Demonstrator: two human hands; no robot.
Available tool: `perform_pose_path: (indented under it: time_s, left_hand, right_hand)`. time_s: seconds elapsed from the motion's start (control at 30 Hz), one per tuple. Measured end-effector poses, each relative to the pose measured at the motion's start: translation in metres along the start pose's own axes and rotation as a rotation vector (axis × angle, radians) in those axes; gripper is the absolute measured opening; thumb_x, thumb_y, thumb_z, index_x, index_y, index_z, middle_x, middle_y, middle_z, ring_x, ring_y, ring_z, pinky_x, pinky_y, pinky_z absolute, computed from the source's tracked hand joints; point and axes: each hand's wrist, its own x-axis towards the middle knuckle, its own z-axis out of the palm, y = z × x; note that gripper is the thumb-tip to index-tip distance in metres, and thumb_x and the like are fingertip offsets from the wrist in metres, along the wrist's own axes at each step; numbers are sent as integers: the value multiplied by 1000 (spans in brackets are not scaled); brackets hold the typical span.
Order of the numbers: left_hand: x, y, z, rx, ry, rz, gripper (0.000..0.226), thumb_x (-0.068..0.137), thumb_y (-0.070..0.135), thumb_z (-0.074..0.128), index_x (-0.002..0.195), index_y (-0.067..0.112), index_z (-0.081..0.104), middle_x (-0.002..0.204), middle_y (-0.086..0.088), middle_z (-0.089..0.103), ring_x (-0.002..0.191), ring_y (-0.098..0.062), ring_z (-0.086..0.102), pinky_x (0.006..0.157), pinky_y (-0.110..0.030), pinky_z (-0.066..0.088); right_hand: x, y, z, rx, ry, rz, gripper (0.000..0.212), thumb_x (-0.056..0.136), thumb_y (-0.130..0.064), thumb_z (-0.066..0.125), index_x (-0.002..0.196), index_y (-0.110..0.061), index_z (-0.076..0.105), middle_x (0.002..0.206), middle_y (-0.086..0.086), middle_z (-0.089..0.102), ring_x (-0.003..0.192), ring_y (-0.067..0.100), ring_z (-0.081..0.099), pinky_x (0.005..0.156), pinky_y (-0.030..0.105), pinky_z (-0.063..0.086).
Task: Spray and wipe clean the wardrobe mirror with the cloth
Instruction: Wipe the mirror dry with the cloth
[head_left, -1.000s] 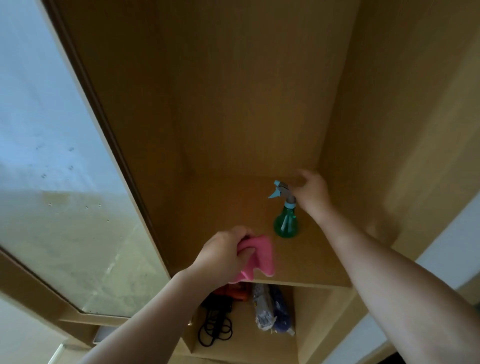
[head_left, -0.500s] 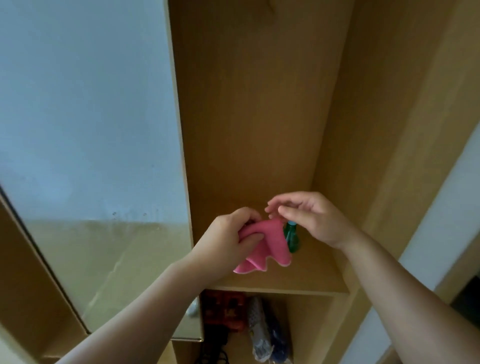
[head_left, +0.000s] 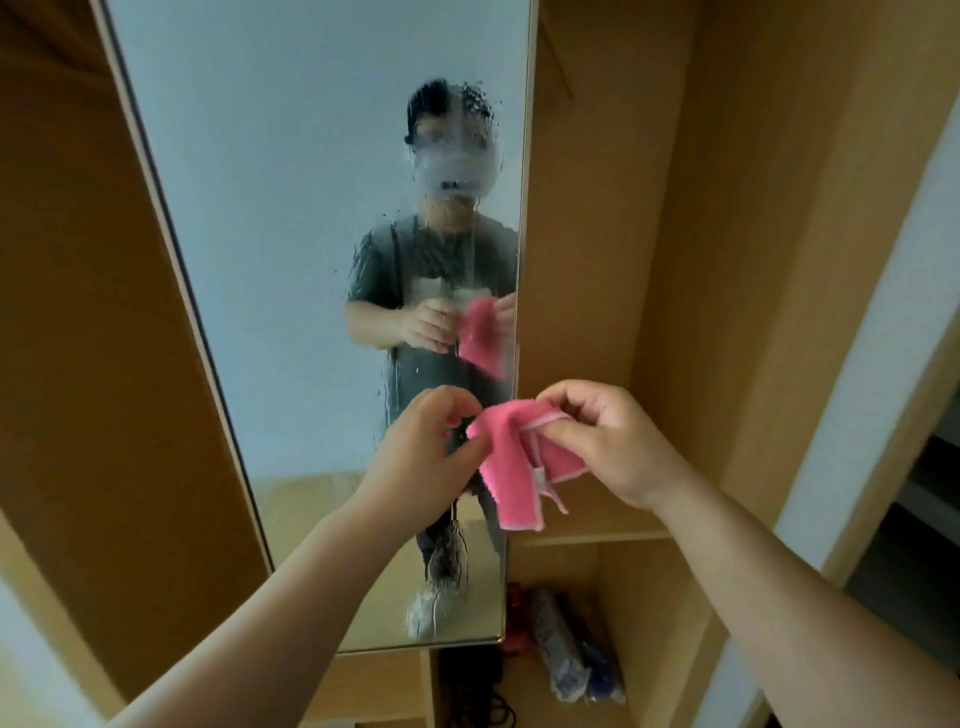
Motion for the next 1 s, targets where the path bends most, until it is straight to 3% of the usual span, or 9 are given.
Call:
perform_pose_path:
  time_s: [0.13, 0.27, 0.4, 0.47, 0.63, 0.77, 0.83, 0.9, 1.0]
  left_hand:
    - [-14, 14, -8, -147, -17, -80, 10, 90, 34, 57, 81, 37, 54, 76, 15, 63, 66, 1, 60, 53, -12, 46]
    - [-26, 33, -20, -391, -203, -120, 22, 90, 53, 47, 96, 36, 62, 89, 16, 69, 80, -1, 67, 65, -18, 55]
    - [-22, 51, -24, -167, -184, -55, 15, 90, 22, 62, 100, 32, 57, 84, 14, 68, 73, 5, 65, 60, -12, 49]
    - [-12, 61, -32, -66, -114, -39, 15, 91, 21, 60, 94, 35, 58, 78, 18, 64, 66, 10, 60, 54, -7, 43]
    - [6, 78, -52, -1, -152, -43, 8, 86, 34, 67, 83, 39, 61, 69, 24, 62, 61, 9, 56, 51, -9, 39]
    - [7, 87, -63, 41, -350, -63, 48, 65, 35, 87, 100, 45, 54, 91, 17, 62, 73, 4, 62, 57, -12, 48]
    - [4, 89, -65, 81, -391, -63, 64, 63, 31, 89, 107, 50, 45, 99, 15, 58, 77, 4, 63, 61, -14, 52]
    - [2, 90, -66, 106, -377, -41, 60, 66, 28, 87, 105, 50, 47, 98, 15, 59, 79, 4, 62, 65, -17, 55]
    - [2, 91, -69, 160, -271, 8, 27, 79, 33, 75, 94, 46, 56, 87, 17, 63, 74, 2, 59, 63, -14, 51]
  right_hand:
    - [-4, -26, 14, -65, 95, 14, 13, 93, -25, 62, 91, -14, 68, 84, 3, 68, 76, 10, 64, 70, 26, 55]
    - [-6, -42, 13, -116, 160, 5, 14, 93, -21, 60, 89, -11, 68, 83, 11, 68, 71, 13, 62, 64, 25, 52]
    - [-5, -54, -7, -153, 142, 16, 7, 94, -17, 60, 90, -15, 66, 77, 5, 69, 67, 12, 65, 59, 21, 53]
    - [-4, -59, -23, -220, 113, 50, 2, 93, -23, 62, 92, -22, 64, 77, -3, 70, 69, 7, 68, 54, 16, 52]
    - [-6, -62, -47, -255, -15, 164, 6, 95, -29, 58, 94, -31, 63, 86, -5, 72, 80, 16, 70, 60, 29, 55]
    - [-9, -67, -52, -242, -140, 158, 8, 94, -36, 60, 101, -34, 64, 93, -5, 72, 84, 17, 70, 70, 35, 60]
    - [-12, -69, -56, -200, -290, 204, 24, 86, -40, 70, 108, -34, 64, 102, -7, 71, 93, 18, 70, 75, 39, 61]
    - [-13, -72, -60, -202, -422, 221, 39, 79, -28, 78, 114, -35, 62, 109, -8, 68, 101, 19, 67, 77, 39, 61]
    - [-10, -78, -64, -312, -477, 191, 55, 73, -7, 77, 115, -38, 60, 113, -8, 64, 104, 20, 64, 75, 37, 61]
